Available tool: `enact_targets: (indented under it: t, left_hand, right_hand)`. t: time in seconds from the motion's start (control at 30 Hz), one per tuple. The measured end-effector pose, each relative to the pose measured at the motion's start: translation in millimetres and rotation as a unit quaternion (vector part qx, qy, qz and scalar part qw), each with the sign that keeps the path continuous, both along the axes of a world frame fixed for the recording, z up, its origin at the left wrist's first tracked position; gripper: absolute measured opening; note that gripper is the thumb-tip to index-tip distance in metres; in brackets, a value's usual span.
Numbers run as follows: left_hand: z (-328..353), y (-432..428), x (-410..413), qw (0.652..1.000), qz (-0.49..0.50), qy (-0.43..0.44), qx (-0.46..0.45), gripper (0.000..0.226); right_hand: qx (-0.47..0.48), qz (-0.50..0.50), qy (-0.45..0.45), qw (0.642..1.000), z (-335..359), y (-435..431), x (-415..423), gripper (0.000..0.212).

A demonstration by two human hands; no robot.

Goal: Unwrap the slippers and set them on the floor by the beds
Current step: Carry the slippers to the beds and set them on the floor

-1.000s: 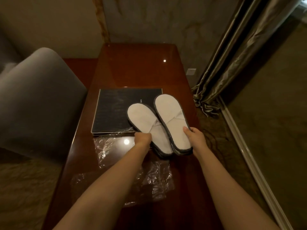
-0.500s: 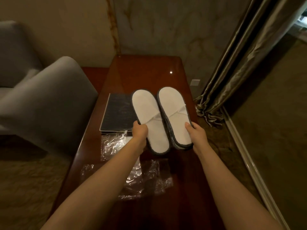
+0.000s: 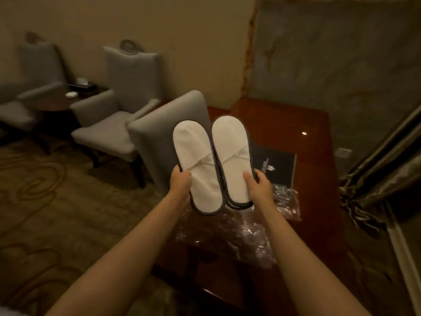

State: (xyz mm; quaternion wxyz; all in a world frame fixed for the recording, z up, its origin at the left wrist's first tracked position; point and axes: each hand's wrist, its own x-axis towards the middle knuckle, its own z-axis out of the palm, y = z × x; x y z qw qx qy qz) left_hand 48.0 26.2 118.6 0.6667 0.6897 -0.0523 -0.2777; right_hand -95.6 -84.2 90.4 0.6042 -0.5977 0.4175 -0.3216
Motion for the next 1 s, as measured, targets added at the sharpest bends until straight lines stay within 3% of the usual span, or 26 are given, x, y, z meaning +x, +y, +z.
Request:
enact_targets:
  t: [0.37, 0.5, 0.8, 1.0]
  left_hand:
    - [-5.2, 199.7, 127.6, 0.981, 0.186, 0.033, -0.041, 0.044]
    - [-16.1, 273.5, 182.4, 0.97, 0.238, 0.039, -0.04, 0.046]
    - [-43.7, 397.8, 308.8, 0.949, 0.311, 0.047, -0.031, 0.037]
    - [-65.8, 447.5, 374.4, 0.932, 0.353, 0.081, -0.028, 0.043]
  right_hand:
    - [-0.005, 0.212, 0.005, 0.977, 1.7, 143.1, 179.6, 0.027]
    - [-0.01, 0.278, 0.037, 0.96, -5.7, 206.3, 252.0, 0.036]
    - [0.004, 0.318, 0.096, 0.943, -18.9, 321.5, 404.5, 0.038]
    - [0.01, 0.369, 0.127, 0.921, -33.0, 362.6, 484.7, 0.037]
